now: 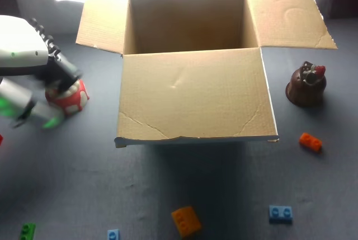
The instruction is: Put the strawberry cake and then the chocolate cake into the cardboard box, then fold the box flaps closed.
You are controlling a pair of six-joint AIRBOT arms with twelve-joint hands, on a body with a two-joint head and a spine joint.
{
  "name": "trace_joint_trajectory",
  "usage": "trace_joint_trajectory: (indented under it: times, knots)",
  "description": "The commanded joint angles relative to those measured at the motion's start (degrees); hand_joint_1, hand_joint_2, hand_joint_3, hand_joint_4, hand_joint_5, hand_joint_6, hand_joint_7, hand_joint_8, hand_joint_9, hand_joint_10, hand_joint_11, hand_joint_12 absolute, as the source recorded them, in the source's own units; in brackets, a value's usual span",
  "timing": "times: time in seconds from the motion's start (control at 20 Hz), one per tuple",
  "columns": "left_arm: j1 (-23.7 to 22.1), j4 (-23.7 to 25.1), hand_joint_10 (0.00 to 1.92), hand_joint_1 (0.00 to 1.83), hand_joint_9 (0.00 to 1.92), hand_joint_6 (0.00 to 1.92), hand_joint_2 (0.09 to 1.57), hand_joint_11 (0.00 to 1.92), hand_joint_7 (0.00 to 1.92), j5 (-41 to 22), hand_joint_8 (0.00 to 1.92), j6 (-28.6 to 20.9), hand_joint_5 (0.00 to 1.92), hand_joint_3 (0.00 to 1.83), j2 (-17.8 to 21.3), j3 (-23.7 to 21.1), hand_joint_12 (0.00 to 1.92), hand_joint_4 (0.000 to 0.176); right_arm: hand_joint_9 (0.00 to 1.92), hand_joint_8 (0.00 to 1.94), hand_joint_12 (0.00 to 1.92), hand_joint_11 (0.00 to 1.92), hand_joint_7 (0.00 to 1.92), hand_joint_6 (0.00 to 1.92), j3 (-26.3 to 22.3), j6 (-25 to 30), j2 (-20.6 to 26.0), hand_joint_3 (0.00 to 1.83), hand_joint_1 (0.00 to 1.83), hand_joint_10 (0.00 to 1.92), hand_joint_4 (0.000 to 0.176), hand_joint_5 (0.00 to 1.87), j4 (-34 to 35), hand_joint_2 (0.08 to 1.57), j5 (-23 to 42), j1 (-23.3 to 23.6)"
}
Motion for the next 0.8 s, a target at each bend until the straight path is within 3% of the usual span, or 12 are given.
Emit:
trace_joint_trajectory:
  times: [0.0,0.15,0.5,0.65,0.75]
  knots:
    - [-0.93,-3.61,0.02,0.63,0.2,0.01,0.96,0.0,0.19,-0.93,0.01,-0.07,0.16,0.04,0.4,0.24,0.76,0.067,0.16,0.0,0.71,0.0,0.2,0.02,0.12,0.19,0.71,0.02,0.49,0.09,0.0,0.14,-0.58,1.02,6.68,0.8]
    - [-1.18,-2.51,0.0,0.58,0.18,0.0,0.98,0.0,0.17,-0.93,0.0,-0.1,0.14,0.02,0.45,-0.12,0.69,0.058,0.17,0.0,0.71,0.0,0.19,0.01,0.12,0.19,0.71,0.0,0.46,0.05,0.0,0.15,-0.58,1.03,6.68,0.8]
    - [-5.1,0.99,0.0,0.76,0.11,0.0,0.92,0.0,0.1,-0.92,0.0,-2.03,0.06,0.0,0.98,-0.83,0.54,0.055,0.18,0.0,0.72,0.0,0.18,0.0,0.12,0.19,0.71,0.0,0.48,0.03,0.0,0.15,-0.58,1.02,6.67,0.78]
    - [-7.37,2.79,0.0,0.9,0.09,0.0,0.89,0.0,0.08,-0.04,0.0,-2.59,0.05,0.0,0.91,-1.62,0.5,0.075,0.18,0.0,0.71,0.0,0.18,0.0,0.11,0.19,0.7,0.0,0.58,0.03,0.0,0.14,-0.57,1.01,6.63,0.78]
    - [-7.85,3.17,0.0,0.97,0.07,0.0,0.88,0.0,0.05,0.95,0.0,-2.62,0.04,0.0,0.97,-2.67,0.44,0.078,0.18,0.0,0.71,0.0,0.19,0.0,0.11,0.19,0.71,0.0,0.65,0.03,0.0,0.14,-0.57,1.0,6.55,0.77]
